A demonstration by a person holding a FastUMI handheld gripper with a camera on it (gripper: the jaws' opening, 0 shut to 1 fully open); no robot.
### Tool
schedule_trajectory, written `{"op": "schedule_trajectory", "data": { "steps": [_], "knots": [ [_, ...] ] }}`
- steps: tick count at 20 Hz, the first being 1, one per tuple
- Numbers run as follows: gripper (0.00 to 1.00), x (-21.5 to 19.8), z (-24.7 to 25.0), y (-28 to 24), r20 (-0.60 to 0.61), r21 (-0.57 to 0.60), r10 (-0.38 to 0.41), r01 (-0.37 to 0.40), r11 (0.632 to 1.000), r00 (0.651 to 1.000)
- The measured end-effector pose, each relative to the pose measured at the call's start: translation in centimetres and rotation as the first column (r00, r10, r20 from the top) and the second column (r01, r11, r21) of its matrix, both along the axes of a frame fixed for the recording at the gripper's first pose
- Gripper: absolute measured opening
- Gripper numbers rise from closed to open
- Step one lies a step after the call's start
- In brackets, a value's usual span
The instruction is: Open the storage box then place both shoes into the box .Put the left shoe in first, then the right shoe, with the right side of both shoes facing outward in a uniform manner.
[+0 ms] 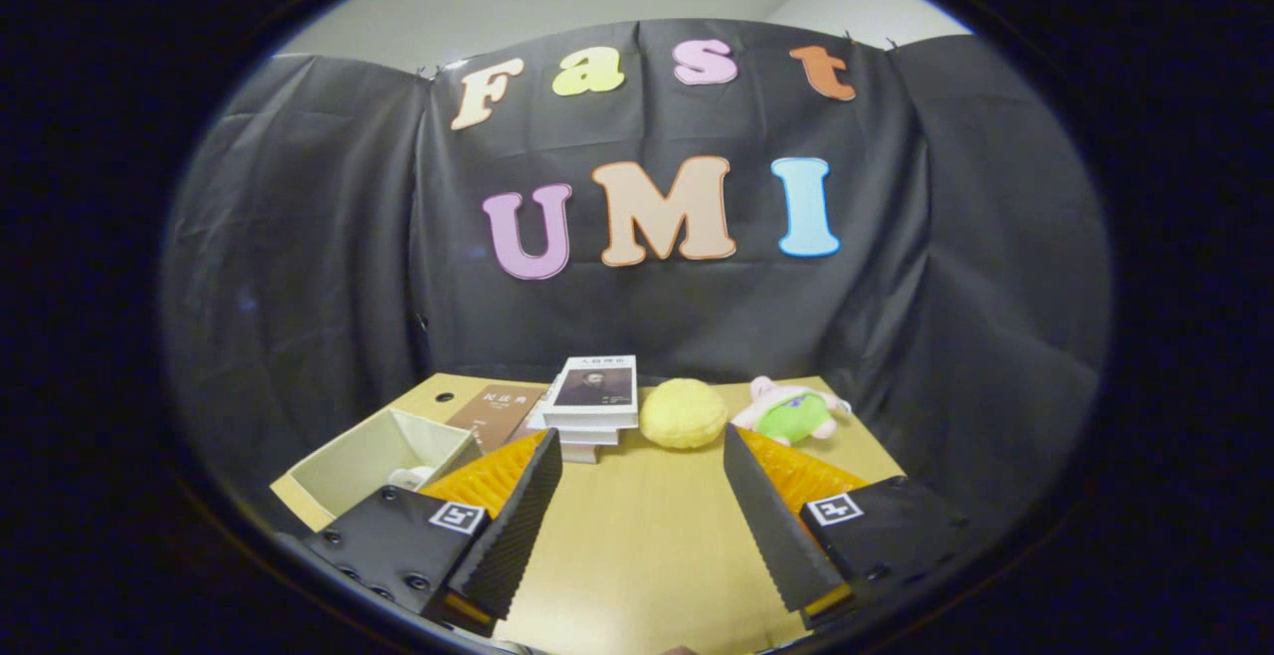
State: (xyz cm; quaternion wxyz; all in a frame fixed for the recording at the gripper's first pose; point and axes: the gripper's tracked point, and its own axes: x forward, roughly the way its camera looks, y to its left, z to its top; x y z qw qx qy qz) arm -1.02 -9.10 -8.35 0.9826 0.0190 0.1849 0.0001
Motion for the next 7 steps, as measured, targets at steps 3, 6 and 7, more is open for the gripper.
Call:
{"op": "schedule_trajectory", "data": {
  "steps": [3, 6, 7],
  "knots": [
    [1.0, -0.3, 0.4, -0.1, 0.043, -0.048, 0.02, -0.018, 0.999, 0.999],
    [1.0, -0.5, 0.9, 0.3, 0.081, -0.06, 0.024, -0.019, 0.998, 0.996],
    [1.0, -0.5, 1.1, 0.4, 0.092, -0.053, 0.021, -0.016, 0.998, 0.996]
  ]
}}
